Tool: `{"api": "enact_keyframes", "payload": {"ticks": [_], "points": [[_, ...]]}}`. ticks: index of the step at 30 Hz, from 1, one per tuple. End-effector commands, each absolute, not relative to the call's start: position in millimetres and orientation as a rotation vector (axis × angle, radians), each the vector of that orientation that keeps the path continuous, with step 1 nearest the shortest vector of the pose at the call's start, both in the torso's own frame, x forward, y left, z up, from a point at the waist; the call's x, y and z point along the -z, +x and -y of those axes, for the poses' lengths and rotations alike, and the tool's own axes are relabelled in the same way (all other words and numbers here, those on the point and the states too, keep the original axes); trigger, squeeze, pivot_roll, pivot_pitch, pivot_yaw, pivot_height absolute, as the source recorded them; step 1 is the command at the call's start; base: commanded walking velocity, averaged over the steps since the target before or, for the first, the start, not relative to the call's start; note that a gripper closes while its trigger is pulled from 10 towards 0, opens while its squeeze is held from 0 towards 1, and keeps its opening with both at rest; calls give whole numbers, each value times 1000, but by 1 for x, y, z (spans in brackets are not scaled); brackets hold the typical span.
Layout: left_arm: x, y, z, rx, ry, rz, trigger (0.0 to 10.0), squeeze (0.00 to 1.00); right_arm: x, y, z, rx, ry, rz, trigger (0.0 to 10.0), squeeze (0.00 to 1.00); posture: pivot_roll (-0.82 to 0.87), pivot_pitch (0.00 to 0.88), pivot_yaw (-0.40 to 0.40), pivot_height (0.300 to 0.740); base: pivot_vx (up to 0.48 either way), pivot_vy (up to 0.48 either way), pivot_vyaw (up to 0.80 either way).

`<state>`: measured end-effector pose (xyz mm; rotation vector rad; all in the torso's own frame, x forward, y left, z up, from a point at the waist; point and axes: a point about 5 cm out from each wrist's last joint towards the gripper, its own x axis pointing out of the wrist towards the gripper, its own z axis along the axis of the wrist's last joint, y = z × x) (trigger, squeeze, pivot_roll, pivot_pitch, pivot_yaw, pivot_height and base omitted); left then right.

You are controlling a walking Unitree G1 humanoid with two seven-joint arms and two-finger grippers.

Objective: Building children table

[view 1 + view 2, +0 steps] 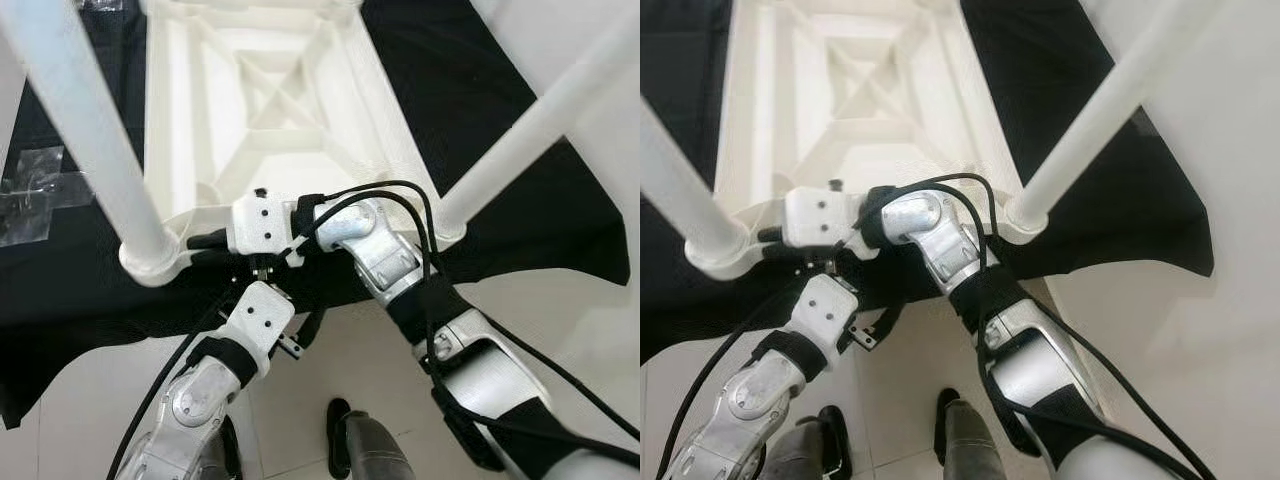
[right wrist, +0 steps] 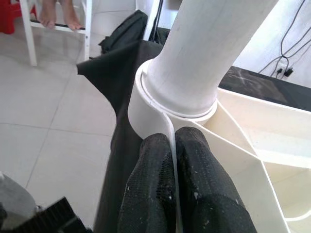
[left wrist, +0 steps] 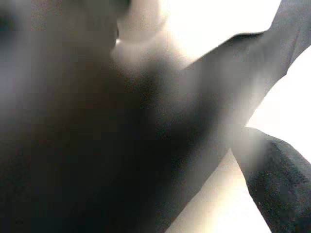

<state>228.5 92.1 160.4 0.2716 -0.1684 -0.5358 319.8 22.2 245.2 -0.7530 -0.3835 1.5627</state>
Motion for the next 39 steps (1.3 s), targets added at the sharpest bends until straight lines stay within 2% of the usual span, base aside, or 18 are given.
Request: {"api": "enact_keyframes", "payload": {"ticks": [1,2,12,13,14,15,21,22,23,24,26,27,28,31,35,39], "points": [[-149,227,-90,548,271,109,10000,0,-266,301,-46,-1579,-713,553,0,0,77,307,-105,740,0,0,0],[-150,227,-90,549,271,111,10000,0,-266,306,-54,-1489,-743,549,10000,0,76,307,-105,740,0,0,0],[-150,227,-89,552,269,114,10000,0,-272,310,-73,-1335,-703,549,10000,0,76,309,-107,740,0,0,0],[-150,227,-89,551,268,115,10000,0,-276,311,-75,-1299,-679,563,10000,137,79,309,-109,740,0,0,0],[-150,227,-89,551,268,115,10000,0,-276,311,-75,-1299,-679,563,10000,137,79,309,-109,740,0,0,0],[-151,227,-88,550,268,116,10000,0,-278,314,-76,-1259,-679,576,10000,1000,82,309,-115,740,0,0,0],[-152,228,-89,535,268,121,10000,0,-287,329,-61,-1127,-592,566,10000,1000,74,312,-118,740,0,0,0],[-152,228,-90,533,268,121,10000,0,-288,334,-53,-1092,-559,556,10000,439,72,312,-117,740,0,0,0],[-152,228,-90,533,268,121,10000,0,-288,334,-53,-1092,-559,556,10000,439,72,312,-117,740,0,0,0],[-152,228,-90,532,269,122,10000,0,-289,341,-41,-1051,-510,540,10000,0,70,310,-116,740,0,0,0],[-152,228,-89,532,270,123,10000,0,-290,345,-32,-1022,-477,531,10000,0,70,310,-116,740,0,0,0],[-153,228,-89,533,268,126,10000,0,-290,357,-6,-945,-388,490,10000,0,68,311,-112,740,0,0,0],[-153,228,-89,533,268,126,10000,0,-290,357,-6,-945,-388,490,10000,0,68,311,-112,740,0,0,0],[-155,228,-88,542,262,128,10000,0,-290,367,21,-835,-302,460,10000,0,69,307,-107,740,0,0,0],[-157,227,-87,552,253,129,10000,0,-285,371,37,-737,-278,446,10000,0,72,307,-104,740,0,0,0],[-159,225,-85,583,268,123,10000,0,-269,372,49,-619,-257,409,10000,0,80,298,-99,740,0,407,0]]}}
